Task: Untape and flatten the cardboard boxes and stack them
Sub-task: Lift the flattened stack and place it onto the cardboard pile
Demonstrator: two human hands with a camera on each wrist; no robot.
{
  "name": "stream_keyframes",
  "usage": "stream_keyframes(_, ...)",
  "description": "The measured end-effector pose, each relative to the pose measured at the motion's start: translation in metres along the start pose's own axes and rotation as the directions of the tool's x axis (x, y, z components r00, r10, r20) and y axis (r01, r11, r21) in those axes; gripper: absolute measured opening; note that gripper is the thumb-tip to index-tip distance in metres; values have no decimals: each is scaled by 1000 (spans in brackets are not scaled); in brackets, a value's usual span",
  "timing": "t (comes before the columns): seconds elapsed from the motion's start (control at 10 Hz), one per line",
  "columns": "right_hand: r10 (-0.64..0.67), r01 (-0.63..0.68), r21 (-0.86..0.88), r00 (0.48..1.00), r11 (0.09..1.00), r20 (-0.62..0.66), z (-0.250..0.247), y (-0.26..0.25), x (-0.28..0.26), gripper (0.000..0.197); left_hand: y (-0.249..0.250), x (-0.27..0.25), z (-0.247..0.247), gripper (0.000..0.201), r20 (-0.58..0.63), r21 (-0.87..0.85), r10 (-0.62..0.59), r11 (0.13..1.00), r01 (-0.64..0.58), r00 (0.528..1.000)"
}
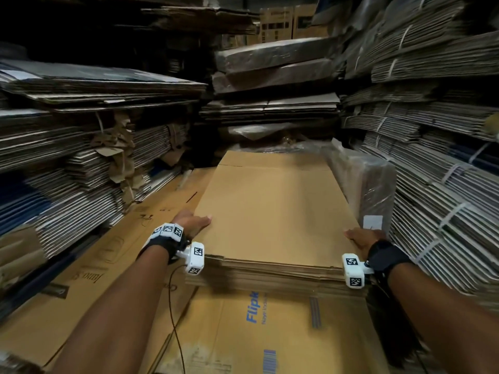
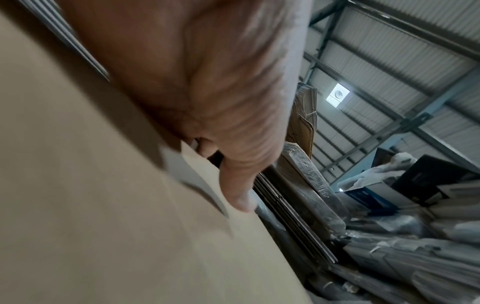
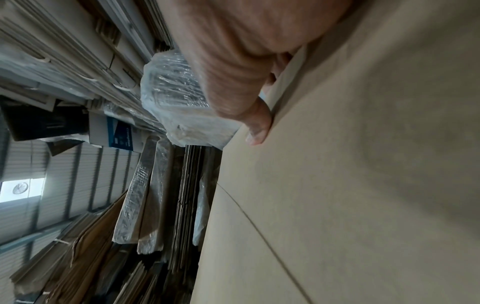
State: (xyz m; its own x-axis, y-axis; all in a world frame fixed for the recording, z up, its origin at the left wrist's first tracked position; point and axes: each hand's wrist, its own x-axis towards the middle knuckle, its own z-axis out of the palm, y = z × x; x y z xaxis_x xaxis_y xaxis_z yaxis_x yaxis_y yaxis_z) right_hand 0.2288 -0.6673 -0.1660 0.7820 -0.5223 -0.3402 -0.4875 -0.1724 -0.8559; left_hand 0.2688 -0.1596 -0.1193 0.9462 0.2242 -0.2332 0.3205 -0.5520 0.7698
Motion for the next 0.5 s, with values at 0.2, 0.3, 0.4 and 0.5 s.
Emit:
stream_keyframes(0.2, -4, 0, 63, 997, 998, 71, 8, 31, 57, 111, -17, -56, -15, 52, 44, 115, 102, 988, -107, 994)
stream_keyframes(0.3, -55, 53, 21, 995, 998, 84, 3, 18, 13, 102, -26, -76, -13, 56, 98, 102, 92, 990, -102, 991)
stream_keyframes(0.4, -128, 143, -147, 986, 979, 106, -4, 3, -34, 69, -39, -86, -6, 118, 67, 136, 135, 980, -143, 989)
stream_keyframes(0.5, -228, 246, -310, 969, 918, 94, -7, 9, -51, 72, -49, -89, 5, 145, -26, 326, 267, 913, -245, 963)
